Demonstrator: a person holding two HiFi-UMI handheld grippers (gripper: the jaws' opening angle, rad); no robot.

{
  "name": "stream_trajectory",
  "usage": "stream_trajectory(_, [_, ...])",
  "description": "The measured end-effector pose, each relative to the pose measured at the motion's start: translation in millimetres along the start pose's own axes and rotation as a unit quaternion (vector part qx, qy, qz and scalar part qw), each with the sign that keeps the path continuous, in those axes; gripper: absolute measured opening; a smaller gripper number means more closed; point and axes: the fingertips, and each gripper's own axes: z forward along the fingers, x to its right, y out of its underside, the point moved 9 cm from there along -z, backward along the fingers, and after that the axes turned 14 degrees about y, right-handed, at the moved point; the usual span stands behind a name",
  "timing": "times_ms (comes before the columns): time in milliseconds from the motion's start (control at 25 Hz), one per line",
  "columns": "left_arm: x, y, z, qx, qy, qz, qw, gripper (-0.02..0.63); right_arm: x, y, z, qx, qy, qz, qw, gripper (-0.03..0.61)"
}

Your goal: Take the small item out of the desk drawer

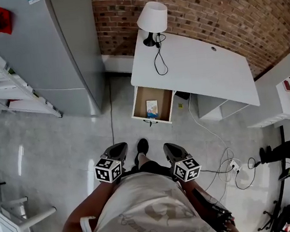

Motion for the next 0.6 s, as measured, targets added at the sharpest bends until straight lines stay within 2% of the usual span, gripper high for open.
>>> stream_trajectory(200, [-21.3,-13.3,4.1,-0.003,-0.015,-0.009,0.9998,0.014,-1.8,-12.2,36.0,-0.023,-0.020,-0.017,0.999,0.006])
stream_trajectory(360, [-36.3,-26.7,15.2,-0.011,-0.016,-0.013,0.9997,0.014,3.6,-25.7,62.5,-0.040,-0.016,-0.036,0.998,0.006])
stream_trajectory(600, [-56.7,-49.2,38.9,-0.015,-0.019,-0.011,0.9996,0.014,22.3,-40.1,95.2,-0.054,-0.018,-0.027,0.998,0.006])
